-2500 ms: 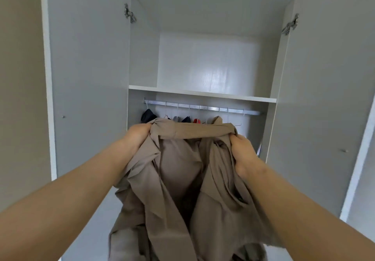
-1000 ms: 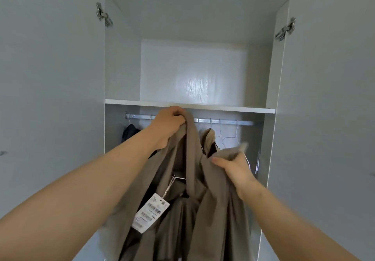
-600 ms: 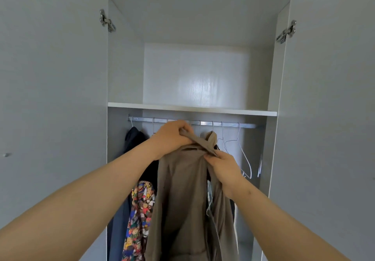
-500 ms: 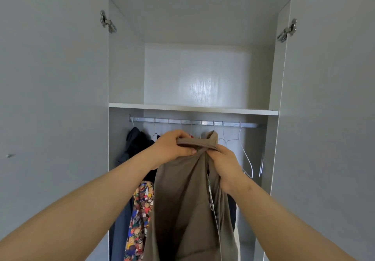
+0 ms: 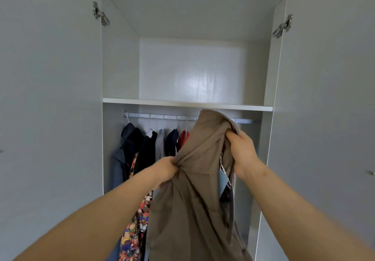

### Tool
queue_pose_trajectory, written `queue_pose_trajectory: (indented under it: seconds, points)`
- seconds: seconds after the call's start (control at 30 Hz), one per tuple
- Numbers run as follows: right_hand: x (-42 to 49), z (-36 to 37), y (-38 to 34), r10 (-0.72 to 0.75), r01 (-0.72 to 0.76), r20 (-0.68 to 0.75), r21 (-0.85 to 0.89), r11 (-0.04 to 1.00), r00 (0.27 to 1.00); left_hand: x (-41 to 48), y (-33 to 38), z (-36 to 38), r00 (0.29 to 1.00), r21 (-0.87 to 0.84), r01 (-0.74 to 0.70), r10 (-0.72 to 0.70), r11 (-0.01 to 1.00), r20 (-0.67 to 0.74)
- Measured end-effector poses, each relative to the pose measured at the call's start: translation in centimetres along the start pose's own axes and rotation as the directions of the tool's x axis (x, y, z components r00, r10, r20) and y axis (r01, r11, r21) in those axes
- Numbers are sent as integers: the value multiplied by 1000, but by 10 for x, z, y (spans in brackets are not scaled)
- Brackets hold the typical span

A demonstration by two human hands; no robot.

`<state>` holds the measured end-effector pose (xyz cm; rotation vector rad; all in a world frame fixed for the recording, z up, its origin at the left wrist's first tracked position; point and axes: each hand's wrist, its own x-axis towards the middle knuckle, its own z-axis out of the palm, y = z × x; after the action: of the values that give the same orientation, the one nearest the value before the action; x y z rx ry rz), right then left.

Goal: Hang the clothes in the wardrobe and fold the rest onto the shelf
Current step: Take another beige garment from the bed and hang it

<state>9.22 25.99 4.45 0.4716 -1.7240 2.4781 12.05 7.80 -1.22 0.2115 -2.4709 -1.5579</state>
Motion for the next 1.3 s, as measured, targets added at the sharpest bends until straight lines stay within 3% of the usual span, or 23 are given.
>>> queue_pose_trajectory:
  seconds: [0.1, 0.2, 0.27, 0.3, 0.4, 0.5, 0.6, 0.67, 0.7, 0.8, 0.87, 0.97, 1.03, 1.1, 1.2, 1.3]
  points:
    - [1, -19, -1, 11, -12, -76, -19, 1000, 997, 11, 16, -24, 985, 283, -82, 120, 956, -121]
    - [-1, -30, 2, 11, -20, -101, -84, 996, 995, 12, 36, -44, 935, 674, -51, 273, 737, -228]
    - [-4, -33, 6, 16, -28, -99, -121, 992, 995, 7, 52, -48, 837, 742, 28, 390, 670, -384]
    - [-4, -34, 8, 22, -32, -84, -131, 991, 996, 5, 62, -49, 794, 730, 28, 428, 683, -432]
    - [-8, -29, 18, 55, -45, 67, -147, 988, 996, 4, 95, -53, 771, 513, -173, 440, 841, -460]
    - [-14, -14, 34, 92, 0, 310, -282, 959, 946, 1, 130, -44, 821, 87, -340, 341, 936, -458]
    - [-20, 5, 46, 191, 21, 531, -366, 930, 826, -6, 152, -27, 929, -368, -339, 246, 866, -278]
    - [-21, 14, 48, 257, -13, 560, -402, 915, 787, -4, 155, -22, 946, -465, -322, 261, 825, -192]
    - [-20, 15, 49, 247, -26, 532, -389, 921, 810, -1, 152, -22, 944, -462, -330, 278, 823, -180]
    - [-12, 15, 46, 205, -119, 357, -248, 961, 911, 9, 125, -25, 928, -368, -370, 319, 853, -195]
    - [-4, 15, 42, 223, -208, 213, -89, 974, 951, 15, 97, -25, 947, -280, -320, 300, 905, -114]
    - [6, 18, 29, 215, -226, 84, 143, 964, 973, 17, 59, -20, 975, -66, -101, 112, 993, 194]
    - [10, 21, 19, 190, -197, 53, 212, 957, 980, 15, 41, -15, 936, 99, -11, -25, 995, 351]
    - [12, 23, 10, 168, -178, 64, 228, 957, 984, 12, 26, -9, 893, 216, 67, -155, 974, 423]
    - [17, 20, 0, 166, -184, 102, 209, 960, 981, 10, 12, -3, 864, 415, 110, -293, 903, 409]
    - [20, 12, -2, 118, -126, 76, 111, 986, 990, 12, 14, -11, 952, 440, 104, -217, 892, 216]
